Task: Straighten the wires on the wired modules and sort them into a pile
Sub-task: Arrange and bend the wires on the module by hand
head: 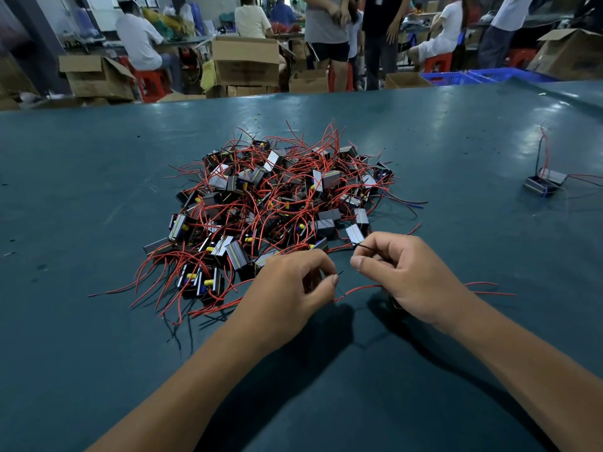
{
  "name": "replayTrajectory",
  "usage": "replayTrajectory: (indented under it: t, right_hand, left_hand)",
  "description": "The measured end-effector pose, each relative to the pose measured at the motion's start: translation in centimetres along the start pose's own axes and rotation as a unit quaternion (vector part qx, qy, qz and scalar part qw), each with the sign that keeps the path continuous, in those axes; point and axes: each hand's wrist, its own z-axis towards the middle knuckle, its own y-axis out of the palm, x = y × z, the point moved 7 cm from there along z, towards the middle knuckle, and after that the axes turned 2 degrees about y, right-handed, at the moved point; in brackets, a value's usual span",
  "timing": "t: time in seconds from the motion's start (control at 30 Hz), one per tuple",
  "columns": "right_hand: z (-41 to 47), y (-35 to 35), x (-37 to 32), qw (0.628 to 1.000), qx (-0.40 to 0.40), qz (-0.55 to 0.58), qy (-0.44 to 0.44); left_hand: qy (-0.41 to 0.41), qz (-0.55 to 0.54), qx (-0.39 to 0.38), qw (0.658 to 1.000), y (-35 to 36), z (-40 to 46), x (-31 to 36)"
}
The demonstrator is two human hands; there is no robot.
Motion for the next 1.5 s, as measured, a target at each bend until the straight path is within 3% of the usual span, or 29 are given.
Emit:
replayTrajectory:
  t: [0.43, 0.53, 0.7, 0.83, 1.5]
  right_hand:
    - [-0.6, 0.4, -1.2, 0.999, 0.034, 0.004, -0.021]
    - [-0.7, 0.7, -1.0, 0.999, 0.045, 0.008, 0.005]
    - [-1.0, 1.3, -0.1, 0.982, 0.037, 0.151, 0.110]
    - [-1.1, 1.6, 0.0, 0.977, 0.040, 0.165, 0.130]
    - [-0.9, 1.3, -1.2, 0.996, 0.047, 0.068, 0.017]
  left_hand:
    - [-0.042, -0.084, 0.031, 0.995, -0.3, -0.2, -0.5]
    - [-0.052, -0.119, 0.040, 0.991, -0.3, -0.2, -0.7]
    - [-0.072, -0.155, 0.032, 0.985, -0.1, -0.2, -1.1]
    - [-0.080, -0.175, 0.034, 0.981, -0.1, -0.2, -1.2]
    - [-0.088, -0.241, 0.039, 0.966, 0.3, 0.0, -1.3]
